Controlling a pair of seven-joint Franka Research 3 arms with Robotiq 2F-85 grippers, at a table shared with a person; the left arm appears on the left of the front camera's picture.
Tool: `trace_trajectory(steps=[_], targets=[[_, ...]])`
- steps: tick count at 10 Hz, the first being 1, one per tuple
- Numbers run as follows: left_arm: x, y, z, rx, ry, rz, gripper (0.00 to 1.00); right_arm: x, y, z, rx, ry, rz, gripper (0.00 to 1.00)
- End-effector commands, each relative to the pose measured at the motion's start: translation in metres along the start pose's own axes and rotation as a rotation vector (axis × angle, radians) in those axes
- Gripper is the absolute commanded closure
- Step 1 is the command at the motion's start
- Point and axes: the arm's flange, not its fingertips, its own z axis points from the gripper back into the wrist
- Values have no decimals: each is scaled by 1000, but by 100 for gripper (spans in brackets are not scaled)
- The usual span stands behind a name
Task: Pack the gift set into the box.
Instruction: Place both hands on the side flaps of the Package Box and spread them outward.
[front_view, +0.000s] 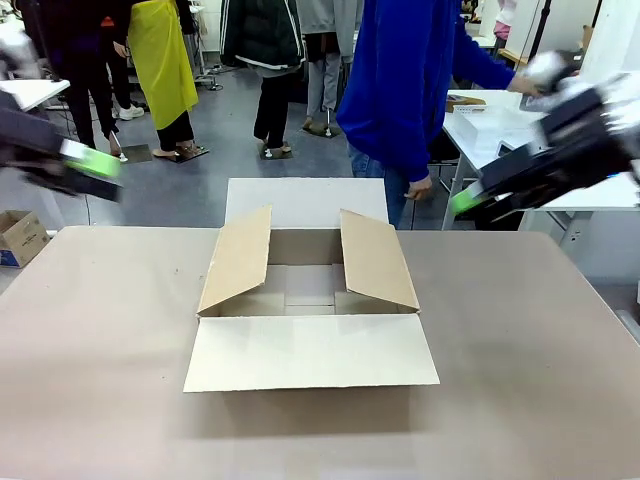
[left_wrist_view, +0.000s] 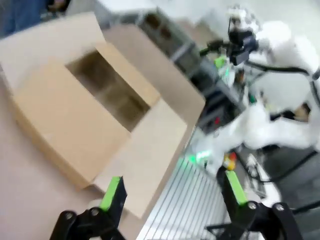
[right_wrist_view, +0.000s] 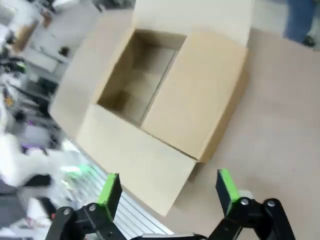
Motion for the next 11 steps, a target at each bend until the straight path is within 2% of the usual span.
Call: trace_trajectory(steps=[1,2,4,5,6,8,10,11], targets=[[20,13,-23,96,225,-13,0,6,-9,-19,-148,14,158,0],[0,0,0,0,0,0,0,0,0,0,0,0,0,0],[0,0,0,0,0,0,0,0,0,0,0,0,0,0],[15,0,-31,29,100,8,0,3,11,-17,-41,38,81,0],[21,-7,-48,98,124,40,0,14,14,-26,-99,24,91,0],[35,-15,-77,207,186,95,0,41,12,-42,-155,5,23,0],[49,1,-97,300,181,194,0,66,15,-78,-100,12,-33,0],[55,11,-101,374,121,235,0,61,22,-98,-57,45,-74,0]])
